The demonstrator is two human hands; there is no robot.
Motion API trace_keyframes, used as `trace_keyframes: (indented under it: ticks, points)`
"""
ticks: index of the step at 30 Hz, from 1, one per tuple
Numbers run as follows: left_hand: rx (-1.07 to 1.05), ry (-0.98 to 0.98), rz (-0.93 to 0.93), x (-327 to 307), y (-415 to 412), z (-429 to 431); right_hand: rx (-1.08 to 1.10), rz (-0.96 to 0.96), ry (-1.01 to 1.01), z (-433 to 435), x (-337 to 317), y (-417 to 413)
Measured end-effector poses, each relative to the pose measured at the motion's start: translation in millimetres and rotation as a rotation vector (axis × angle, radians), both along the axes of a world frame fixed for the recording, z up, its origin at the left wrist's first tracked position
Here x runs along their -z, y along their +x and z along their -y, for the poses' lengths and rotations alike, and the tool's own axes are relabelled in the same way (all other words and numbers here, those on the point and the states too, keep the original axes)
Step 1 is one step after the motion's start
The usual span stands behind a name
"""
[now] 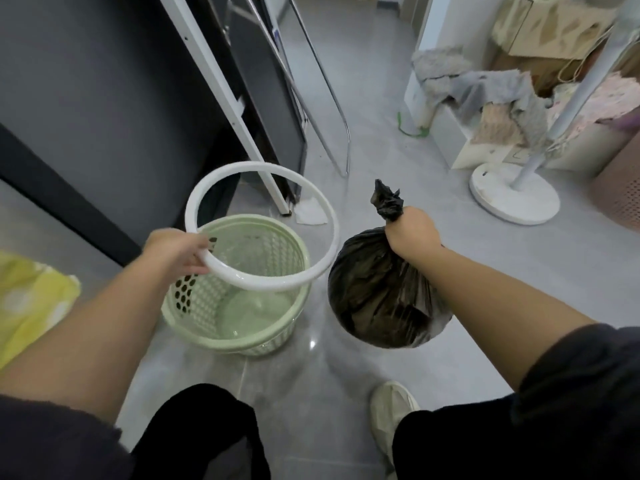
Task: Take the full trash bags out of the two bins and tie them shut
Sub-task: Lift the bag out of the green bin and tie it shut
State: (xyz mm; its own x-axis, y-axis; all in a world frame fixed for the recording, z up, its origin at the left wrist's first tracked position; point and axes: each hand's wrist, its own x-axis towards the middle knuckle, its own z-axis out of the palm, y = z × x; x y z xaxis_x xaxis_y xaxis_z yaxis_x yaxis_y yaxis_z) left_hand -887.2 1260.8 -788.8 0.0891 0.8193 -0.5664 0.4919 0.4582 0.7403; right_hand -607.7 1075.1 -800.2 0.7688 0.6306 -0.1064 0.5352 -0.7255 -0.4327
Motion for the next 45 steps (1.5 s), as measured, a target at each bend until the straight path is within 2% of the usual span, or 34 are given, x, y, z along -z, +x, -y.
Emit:
trace_keyframes:
  ticks: [4,8,15,20,26,32,36,37,38,40,42,45]
  points:
    - [-0.044,-0.059,-0.062,15.0,-41.6,3.6,-0.040,-0.035,-0.008,-4.5,9.7,-20.5]
    - [-0.061,-0.036,-0.128,35.1,-65.6,4.0,-0.091,-0.068,-0.035,-11.9,23.1,-30.1]
    - [-0.064,0.063,-0.328,62.8,-68.1,4.5,-0.099,-0.101,-0.041,-23.0,34.8,-37.5]
    - [0.013,0.069,-0.480,69.9,-71.9,8.2,-0.209,-0.130,-0.100,-30.9,39.8,-45.0]
    - [-0.115,-0.088,-0.273,80.3,-75.8,11.0,-0.357,-0.334,-0.072,-37.5,44.2,-52.1]
    - [-0.207,-0.031,-0.235,90.8,-79.1,4.1,-0.395,-0.356,-0.110,-42.1,50.9,-55.6]
    - [0.109,0.221,-0.709,83.7,-63.7,5.6,-0.342,-0.392,-0.050,-34.1,38.2,-52.1]
    - [0.183,0.342,-0.741,74.3,-52.5,12.2,-0.335,-0.412,-0.031,-30.1,33.0,-52.6]
    - [0.249,0.474,-0.696,63.2,-38.6,21.0,-0.335,-0.435,-0.007,-25.8,28.6,-53.2]
    - [0.428,0.634,-0.441,39.8,-7.2,44.7,-0.340,-0.473,0.042,-14.3,17.7,-54.1]
    - [0.678,0.634,-0.201,27.1,22.3,75.3,-0.336,-0.478,0.115,-2.1,4.2,-53.4]
    - [0.990,0.551,-0.013,27.7,57.0,120.3,-0.241,-0.493,0.240,15.6,-8.6,-50.7]
